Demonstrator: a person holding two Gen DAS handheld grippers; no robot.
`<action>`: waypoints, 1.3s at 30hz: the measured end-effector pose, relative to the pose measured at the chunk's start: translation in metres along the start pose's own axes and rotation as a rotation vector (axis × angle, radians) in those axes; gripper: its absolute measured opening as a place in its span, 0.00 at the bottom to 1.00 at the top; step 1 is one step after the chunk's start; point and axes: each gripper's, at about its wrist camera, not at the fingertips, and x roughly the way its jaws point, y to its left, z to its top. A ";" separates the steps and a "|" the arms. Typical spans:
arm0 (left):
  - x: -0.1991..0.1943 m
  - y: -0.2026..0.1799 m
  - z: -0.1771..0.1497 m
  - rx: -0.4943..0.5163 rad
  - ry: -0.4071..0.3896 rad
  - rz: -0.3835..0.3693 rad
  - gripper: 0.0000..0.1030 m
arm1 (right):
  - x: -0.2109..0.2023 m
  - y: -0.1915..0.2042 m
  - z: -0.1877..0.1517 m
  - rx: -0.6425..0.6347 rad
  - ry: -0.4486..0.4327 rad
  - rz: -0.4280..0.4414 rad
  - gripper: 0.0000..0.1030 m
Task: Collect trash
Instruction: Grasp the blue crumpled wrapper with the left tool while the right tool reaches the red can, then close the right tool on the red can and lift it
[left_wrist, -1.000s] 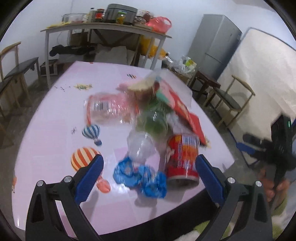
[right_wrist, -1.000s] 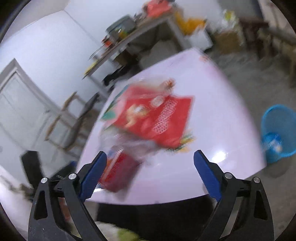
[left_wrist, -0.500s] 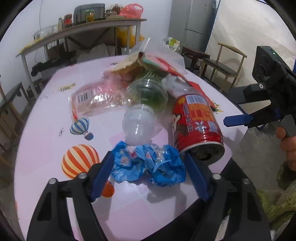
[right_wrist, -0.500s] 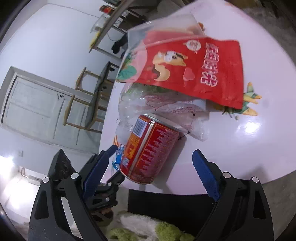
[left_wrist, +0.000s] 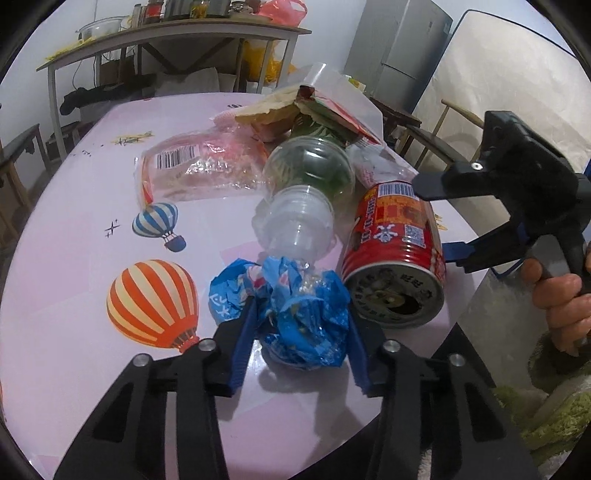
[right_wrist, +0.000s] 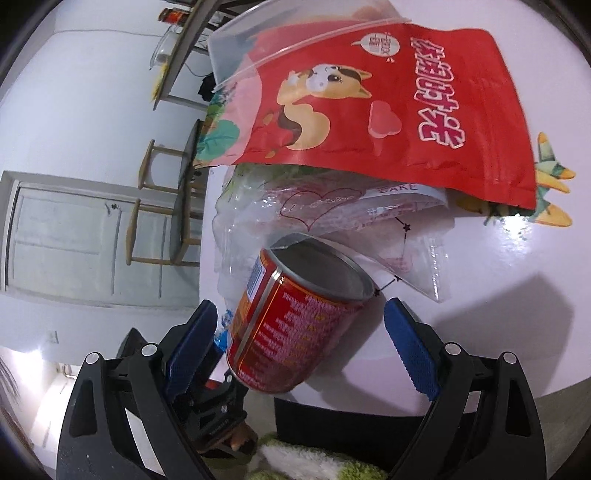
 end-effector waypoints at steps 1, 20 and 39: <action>0.000 0.001 -0.001 -0.001 -0.001 -0.002 0.37 | 0.004 0.000 0.001 0.010 -0.001 0.005 0.85; -0.014 0.009 -0.011 -0.054 -0.031 -0.021 0.26 | -0.010 -0.010 -0.010 0.030 -0.038 -0.028 0.68; -0.014 0.009 -0.012 -0.069 -0.033 -0.016 0.26 | -0.015 0.077 -0.057 -0.710 -0.106 -0.454 0.91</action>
